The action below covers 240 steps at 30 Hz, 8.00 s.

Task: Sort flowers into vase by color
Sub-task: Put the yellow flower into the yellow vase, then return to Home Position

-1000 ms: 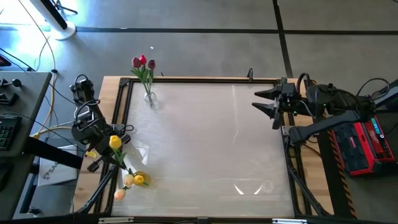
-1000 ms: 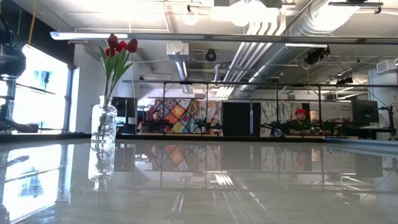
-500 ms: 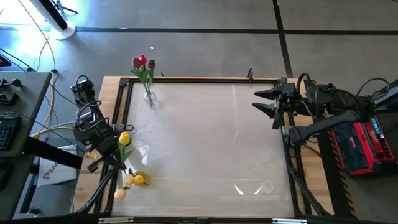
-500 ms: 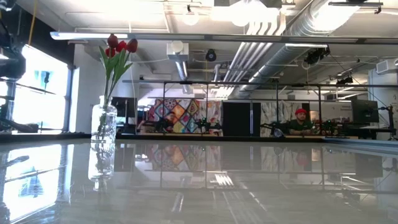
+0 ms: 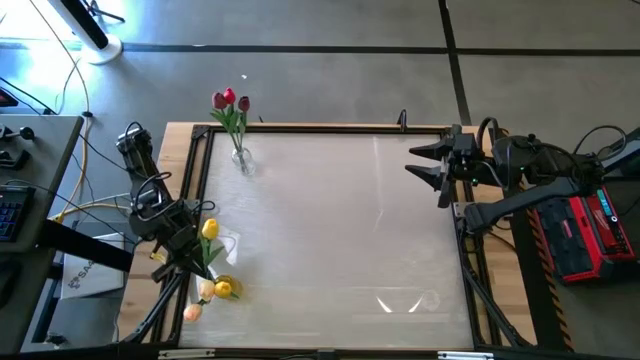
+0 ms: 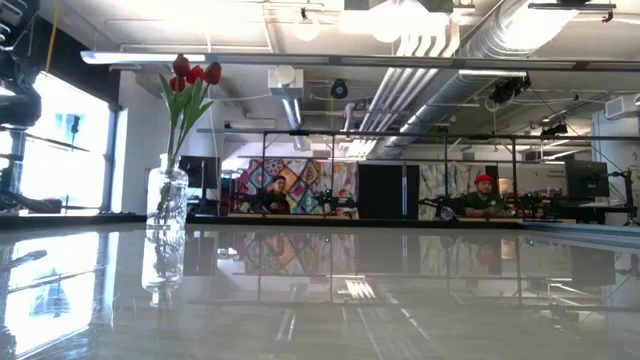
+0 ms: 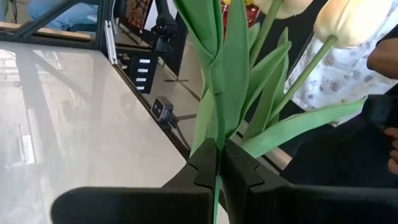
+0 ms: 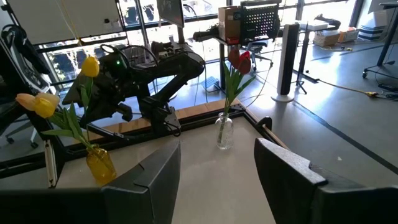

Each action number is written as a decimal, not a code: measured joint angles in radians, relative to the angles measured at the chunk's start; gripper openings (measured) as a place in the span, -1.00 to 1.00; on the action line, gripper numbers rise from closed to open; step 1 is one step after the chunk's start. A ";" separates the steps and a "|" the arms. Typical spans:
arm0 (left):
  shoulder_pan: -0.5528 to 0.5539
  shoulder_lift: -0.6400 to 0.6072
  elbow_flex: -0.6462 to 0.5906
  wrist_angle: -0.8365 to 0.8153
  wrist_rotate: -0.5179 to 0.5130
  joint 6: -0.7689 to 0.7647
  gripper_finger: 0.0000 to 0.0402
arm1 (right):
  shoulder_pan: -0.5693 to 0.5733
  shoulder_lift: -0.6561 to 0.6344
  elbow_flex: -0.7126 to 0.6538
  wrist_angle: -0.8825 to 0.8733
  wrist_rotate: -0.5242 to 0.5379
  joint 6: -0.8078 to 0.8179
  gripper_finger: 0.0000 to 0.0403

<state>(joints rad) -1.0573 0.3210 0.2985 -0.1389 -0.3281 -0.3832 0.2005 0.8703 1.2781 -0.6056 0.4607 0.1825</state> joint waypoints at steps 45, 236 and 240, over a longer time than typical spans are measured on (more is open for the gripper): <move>-0.044 -0.002 -0.063 0.092 -0.020 0.066 -1.00 | 0.000 0.000 0.000 0.000 0.000 0.000 -0.03; 1.099 0.863 0.510 0.718 0.343 0.203 -0.02 | 0.001 -0.126 0.002 -0.111 -0.383 0.000 -0.03; 1.110 0.860 0.510 0.711 0.342 0.209 -0.02 | 0.000 -0.127 0.002 -0.109 -0.383 0.000 -0.03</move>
<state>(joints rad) 0.0523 1.1809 0.8085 0.5718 0.0142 -0.1747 0.2008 0.7437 1.2797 -0.7151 0.0780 0.1825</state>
